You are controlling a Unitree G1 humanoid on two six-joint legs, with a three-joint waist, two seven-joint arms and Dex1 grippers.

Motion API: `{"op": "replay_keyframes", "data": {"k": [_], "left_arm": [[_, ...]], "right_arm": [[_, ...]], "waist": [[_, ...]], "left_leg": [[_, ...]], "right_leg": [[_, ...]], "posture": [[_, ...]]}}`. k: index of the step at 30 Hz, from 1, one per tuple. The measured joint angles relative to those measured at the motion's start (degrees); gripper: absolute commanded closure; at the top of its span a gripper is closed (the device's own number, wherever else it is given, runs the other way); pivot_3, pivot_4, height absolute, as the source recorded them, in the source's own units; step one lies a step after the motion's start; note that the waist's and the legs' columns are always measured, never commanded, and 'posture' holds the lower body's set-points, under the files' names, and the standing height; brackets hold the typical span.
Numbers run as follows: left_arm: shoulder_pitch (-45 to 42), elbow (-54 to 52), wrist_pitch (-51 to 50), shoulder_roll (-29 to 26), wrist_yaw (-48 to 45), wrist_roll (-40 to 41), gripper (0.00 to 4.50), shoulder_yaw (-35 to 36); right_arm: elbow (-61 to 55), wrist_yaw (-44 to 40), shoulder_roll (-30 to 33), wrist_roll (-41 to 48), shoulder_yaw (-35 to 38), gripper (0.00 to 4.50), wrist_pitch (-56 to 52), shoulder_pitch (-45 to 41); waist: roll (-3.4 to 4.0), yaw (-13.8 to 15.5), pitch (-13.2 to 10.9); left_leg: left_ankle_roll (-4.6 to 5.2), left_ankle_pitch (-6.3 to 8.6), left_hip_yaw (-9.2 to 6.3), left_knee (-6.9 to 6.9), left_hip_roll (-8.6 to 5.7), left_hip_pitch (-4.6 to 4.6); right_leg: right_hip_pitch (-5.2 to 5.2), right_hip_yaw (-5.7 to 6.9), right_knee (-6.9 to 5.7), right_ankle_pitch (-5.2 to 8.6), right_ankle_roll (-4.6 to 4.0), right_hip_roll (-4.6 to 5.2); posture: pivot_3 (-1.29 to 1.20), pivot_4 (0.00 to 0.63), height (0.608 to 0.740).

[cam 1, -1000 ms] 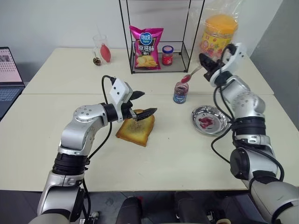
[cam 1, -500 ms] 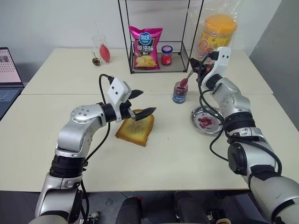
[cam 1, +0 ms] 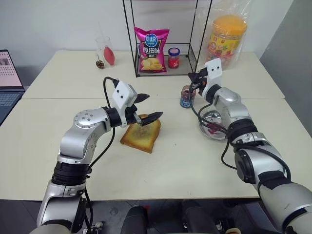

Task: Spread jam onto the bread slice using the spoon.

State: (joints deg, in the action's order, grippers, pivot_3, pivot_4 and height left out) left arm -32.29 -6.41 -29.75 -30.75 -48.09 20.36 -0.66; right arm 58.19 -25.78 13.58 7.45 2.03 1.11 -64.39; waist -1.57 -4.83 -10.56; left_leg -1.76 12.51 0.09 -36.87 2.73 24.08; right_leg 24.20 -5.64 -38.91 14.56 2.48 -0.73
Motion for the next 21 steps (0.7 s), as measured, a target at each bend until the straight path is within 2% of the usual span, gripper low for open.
{"op": "replay_keyframes", "data": {"k": [3, 8, 21], "left_arm": [[0.0, 0.0, 0.0, 0.0, 0.0, 0.0, 0.0, 0.0], [0.0, 0.0, 0.1, 0.0, 0.2, 0.0, 0.0, 0.0], [-0.6, 0.6, 0.4, 0.2, 1.0, -0.1, 0.0, 0.0]], "right_arm": [[2.2, 0.5, -0.8, 0.2, 0.8, 4.43, -0.6, -1.1], [4.7, 2.5, -2.2, 6.4, 8.6, 4.43, -6.6, -4.2], [5.7, 7.5, -2.3, 14.6, 19.5, 4.43, -15.7, -7.2]], "waist": [[0.0, 0.0, 0.0], [0.0, 0.0, 0.0], [0.01, 0.0, 0.0]], "left_leg": [[0.0, 0.0, 0.0, 0.0, 0.0, -0.01], [0.0, 0.0, -0.02, 0.0, 0.0, -0.02], [0.0, 0.0, 0.0, 0.01, 0.0, -0.01]], "right_leg": [[0.0, 0.0, -0.02, 0.0, 0.0, 0.0], [-0.01, 0.02, -0.03, 0.0, -0.01, 0.0], [-0.01, 0.01, -0.02, 0.0, 0.0, -0.01]], "posture": [[0.0, 0.15, 0.74], [0.0, 0.15, 0.74], [0.0, 0.15, 0.74]]}}
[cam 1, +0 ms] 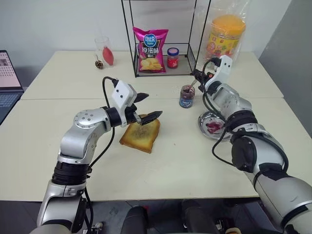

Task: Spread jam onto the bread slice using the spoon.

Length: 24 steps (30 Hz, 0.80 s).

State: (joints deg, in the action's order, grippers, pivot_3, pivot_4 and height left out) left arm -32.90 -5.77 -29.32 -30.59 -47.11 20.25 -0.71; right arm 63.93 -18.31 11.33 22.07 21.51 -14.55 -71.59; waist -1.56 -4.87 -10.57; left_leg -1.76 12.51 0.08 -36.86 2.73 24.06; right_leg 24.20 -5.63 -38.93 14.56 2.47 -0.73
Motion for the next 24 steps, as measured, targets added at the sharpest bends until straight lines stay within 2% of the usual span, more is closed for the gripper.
{"op": "replay_keyframes", "data": {"k": [15, 24], "left_arm": [[-0.6, 1.9, 1.1, 0.3, -0.7, -0.1, 0.0, -0.2], [-1.0, 2.7, 1.6, 0.4, -1.2, -0.3, 0.0, -0.5]], "right_arm": [[0.0, 2.7, 0.6, 1.9, 2.7, 4.43, -1.4, 0.0], [0.0, 5.6, 0.6, 5.7, 7.2, 4.43, -3.4, -0.2]], "waist": [[0.0, -0.1, 0.0], [0.0, -0.1, 0.0]], "left_leg": [[0.0, 0.0, 0.01, 0.01, -0.01, 0.0], [0.0, 0.0, 0.01, 0.01, -0.01, 0.0]], "right_leg": [[0.0, -0.01, 0.01, 0.0, 0.0, 0.0], [0.0, -0.01, 0.01, 0.0, 0.0, 0.0]], "posture": [[0.0, 0.15, 0.74], [0.0, 0.15, 0.74]]}}
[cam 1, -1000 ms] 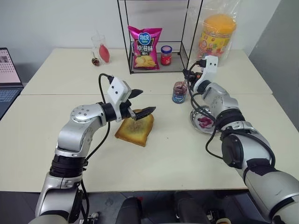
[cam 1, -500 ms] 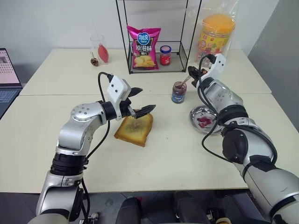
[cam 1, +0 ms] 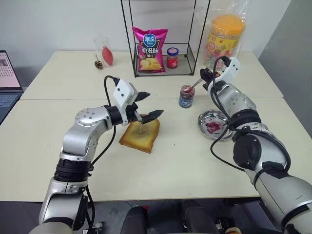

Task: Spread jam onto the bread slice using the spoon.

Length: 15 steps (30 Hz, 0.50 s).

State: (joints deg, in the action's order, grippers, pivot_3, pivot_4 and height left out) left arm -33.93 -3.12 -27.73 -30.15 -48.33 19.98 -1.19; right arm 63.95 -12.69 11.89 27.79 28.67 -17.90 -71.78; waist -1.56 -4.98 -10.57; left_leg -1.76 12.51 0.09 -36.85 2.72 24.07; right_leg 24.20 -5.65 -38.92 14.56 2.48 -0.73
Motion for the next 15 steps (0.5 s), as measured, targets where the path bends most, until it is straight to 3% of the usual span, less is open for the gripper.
{"op": "replay_keyframes", "data": {"k": [15], "left_arm": [[-0.3, 1.4, 1.2, -0.1, -0.1, -0.5, 0.0, -0.2]], "right_arm": [[1.5, 6.8, 0.5, 6.3, 7.3, 4.43, -3.9, -1.7]], "waist": [[0.0, 0.0, 0.0]], "left_leg": [[0.0, 0.0, 0.01, 0.02, 0.0, 0.01]], "right_leg": [[0.0, 0.0, 0.02, 0.0, 0.0, -0.01]], "posture": [[0.0, 0.15, 0.74]]}}
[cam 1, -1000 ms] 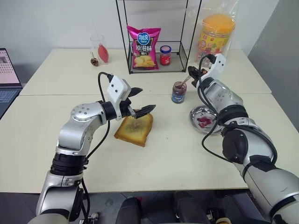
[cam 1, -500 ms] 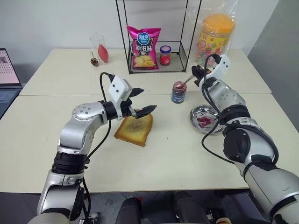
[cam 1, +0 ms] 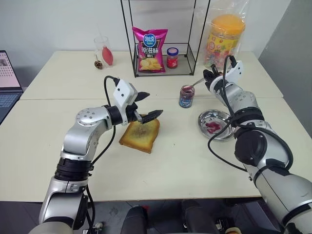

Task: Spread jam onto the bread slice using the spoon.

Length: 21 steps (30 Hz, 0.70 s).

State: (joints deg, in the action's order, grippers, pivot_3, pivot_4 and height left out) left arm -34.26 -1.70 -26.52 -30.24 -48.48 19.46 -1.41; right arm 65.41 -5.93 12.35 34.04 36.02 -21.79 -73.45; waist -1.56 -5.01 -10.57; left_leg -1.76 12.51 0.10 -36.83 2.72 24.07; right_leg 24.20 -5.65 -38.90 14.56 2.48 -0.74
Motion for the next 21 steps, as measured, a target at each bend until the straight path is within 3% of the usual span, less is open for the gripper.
{"op": "replay_keyframes", "data": {"k": [8, 12, 16, 21], "left_arm": [[-0.8, 1.6, 1.0, -0.7, -1.0, -0.5, 0.0, 0.0], [-1.1, 2.5, 1.5, -4.1, -2.7, -0.4, 0.0, 1.0], [-0.7, 1.8, 1.5, -7.4, -4.6, 0.6, 0.0, 3.6], [11.3, -8.0, -3.4, -16.1, -8.4, 5.6, 0.0, 10.2]], "right_arm": [[0.0, 2.4, 0.7, 2.8, 2.5, 4.43, -0.2, 0.0], [-2.6, 3.4, 0.9, 4.4, 3.2, 4.43, -3.2, 0.0], [-12.6, 3.3, -1.1, 5.9, 1.2, 4.43, -8.6, 0.0], [-37.3, 0.0, -8.6, 7.3, -11.0, 4.43, -18.1, 7.7]], "waist": [[0.0, 0.0, 0.0], [0.04, -0.2, 0.0], [0.07, -0.2, -0.1], [0.08, -1.0, -0.1]], "left_leg": [[0.0, 0.0, -0.01, 0.0, 0.0, 0.01], [0.0, 0.0, 0.01, 0.04, 0.0, 0.03], [0.0, 0.0, -0.03, 0.12, 0.04, 0.08], [0.0, 0.0, -0.05, 0.4, 0.17, 0.06]], "right_leg": [[0.0, 0.01, 0.02, 0.0, 0.0, 0.0], [0.07, -0.02, 0.01, 0.0, 0.0, -0.01], [0.14, 0.03, 0.0, 0.01, -0.02, -0.03], [0.25, 0.05, 0.01, 0.08, -0.11, -0.08]], "posture": [[0.0, 0.15, 0.74], [0.0, 0.15, 0.74], [0.0, 0.15, 0.74], [0.0, 0.15, 0.74]]}}
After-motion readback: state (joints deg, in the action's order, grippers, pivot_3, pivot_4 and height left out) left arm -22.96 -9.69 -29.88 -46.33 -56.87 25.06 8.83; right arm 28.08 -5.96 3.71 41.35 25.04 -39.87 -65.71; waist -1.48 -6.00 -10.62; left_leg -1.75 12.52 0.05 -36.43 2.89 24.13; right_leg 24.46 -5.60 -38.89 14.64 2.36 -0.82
